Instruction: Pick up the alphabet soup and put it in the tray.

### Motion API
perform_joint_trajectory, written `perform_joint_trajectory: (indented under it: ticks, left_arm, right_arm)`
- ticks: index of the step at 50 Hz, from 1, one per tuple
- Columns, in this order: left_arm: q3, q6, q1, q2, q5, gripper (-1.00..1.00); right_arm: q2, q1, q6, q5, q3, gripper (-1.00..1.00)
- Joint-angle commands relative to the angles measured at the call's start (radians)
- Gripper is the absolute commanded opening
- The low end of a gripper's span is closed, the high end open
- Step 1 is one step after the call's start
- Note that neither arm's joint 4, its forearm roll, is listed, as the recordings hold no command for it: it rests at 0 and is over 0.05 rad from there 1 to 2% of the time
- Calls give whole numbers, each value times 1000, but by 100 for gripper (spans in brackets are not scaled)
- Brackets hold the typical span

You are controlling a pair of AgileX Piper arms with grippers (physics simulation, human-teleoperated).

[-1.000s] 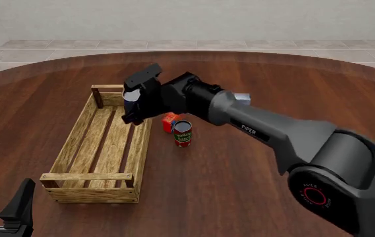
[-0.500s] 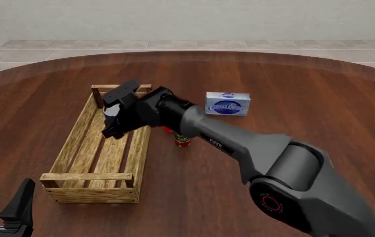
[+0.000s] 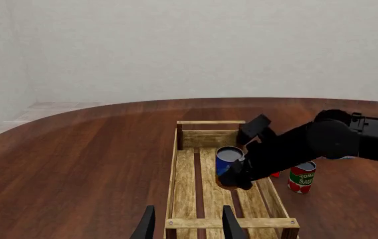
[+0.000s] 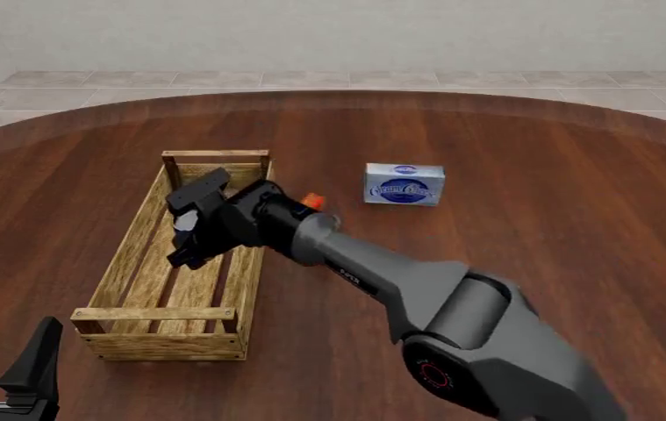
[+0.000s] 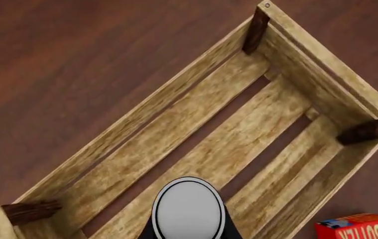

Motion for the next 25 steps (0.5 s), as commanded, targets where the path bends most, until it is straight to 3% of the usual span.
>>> perform_joint_trajectory:
  ticks: [1, 25]
  left_arm:
    - [0, 0, 0, 0, 0, 100]
    - [0, 0, 0, 0, 0, 100]
  right_arm:
    - [37, 15, 38, 7, -34, -100]
    - [118, 24, 50, 47, -93, -100]
